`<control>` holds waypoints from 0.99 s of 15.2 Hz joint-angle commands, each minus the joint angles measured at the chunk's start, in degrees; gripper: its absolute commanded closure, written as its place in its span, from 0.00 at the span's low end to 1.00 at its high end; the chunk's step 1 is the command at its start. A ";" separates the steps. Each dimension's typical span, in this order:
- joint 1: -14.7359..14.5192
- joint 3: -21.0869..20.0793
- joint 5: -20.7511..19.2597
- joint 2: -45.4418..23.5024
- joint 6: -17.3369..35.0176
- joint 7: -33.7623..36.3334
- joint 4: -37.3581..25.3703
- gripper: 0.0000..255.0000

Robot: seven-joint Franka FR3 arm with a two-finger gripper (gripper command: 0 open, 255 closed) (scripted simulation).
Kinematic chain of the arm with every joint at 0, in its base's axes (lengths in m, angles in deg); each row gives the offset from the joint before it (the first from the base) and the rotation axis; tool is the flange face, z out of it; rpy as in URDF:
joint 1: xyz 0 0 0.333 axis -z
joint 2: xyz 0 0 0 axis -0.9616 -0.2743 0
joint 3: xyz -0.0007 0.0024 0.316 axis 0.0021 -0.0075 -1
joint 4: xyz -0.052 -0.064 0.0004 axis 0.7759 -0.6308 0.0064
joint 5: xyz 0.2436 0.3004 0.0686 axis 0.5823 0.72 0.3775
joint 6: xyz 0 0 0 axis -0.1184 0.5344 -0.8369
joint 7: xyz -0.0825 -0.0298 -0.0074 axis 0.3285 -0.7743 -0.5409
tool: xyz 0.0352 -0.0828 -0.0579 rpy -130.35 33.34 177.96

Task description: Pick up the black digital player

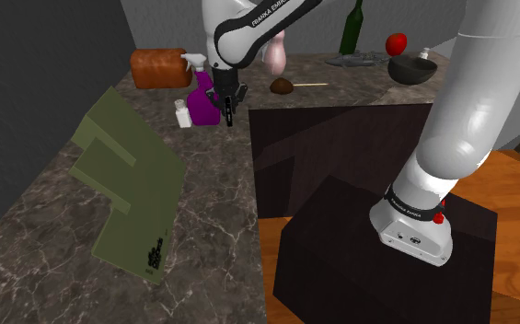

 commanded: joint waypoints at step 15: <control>0.30 -0.47 2.49 4.52 -10.41 -2.28 -6.19 1.00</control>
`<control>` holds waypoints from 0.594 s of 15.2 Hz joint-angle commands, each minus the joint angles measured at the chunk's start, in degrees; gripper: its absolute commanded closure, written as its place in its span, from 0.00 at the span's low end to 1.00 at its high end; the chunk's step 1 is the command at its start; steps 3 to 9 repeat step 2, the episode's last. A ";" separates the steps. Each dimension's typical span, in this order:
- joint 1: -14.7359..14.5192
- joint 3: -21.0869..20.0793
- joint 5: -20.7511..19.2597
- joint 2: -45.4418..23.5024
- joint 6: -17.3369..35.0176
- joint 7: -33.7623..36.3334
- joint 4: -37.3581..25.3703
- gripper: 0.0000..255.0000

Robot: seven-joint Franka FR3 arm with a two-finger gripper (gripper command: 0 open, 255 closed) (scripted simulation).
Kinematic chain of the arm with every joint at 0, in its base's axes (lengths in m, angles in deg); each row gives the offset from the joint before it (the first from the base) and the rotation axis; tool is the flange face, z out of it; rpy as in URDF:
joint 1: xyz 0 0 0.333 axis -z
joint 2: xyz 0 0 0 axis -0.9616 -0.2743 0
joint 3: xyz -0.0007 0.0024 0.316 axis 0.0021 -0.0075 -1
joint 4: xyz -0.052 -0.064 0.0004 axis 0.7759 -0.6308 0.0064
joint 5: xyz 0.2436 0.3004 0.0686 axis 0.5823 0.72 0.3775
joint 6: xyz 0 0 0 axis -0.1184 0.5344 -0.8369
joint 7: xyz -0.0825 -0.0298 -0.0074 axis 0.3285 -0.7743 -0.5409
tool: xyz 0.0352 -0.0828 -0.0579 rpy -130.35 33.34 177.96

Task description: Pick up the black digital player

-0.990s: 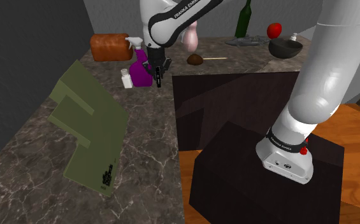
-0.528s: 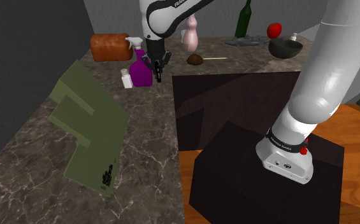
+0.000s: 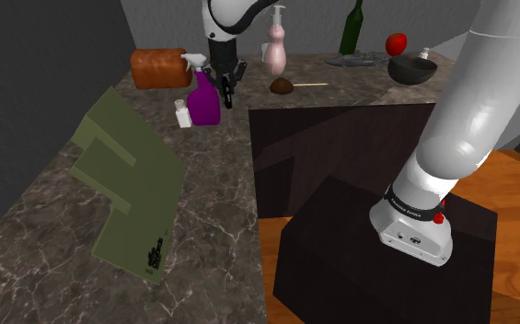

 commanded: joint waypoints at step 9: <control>0.02 -0.01 0.15 0.25 -0.94 -0.19 -0.70 1.00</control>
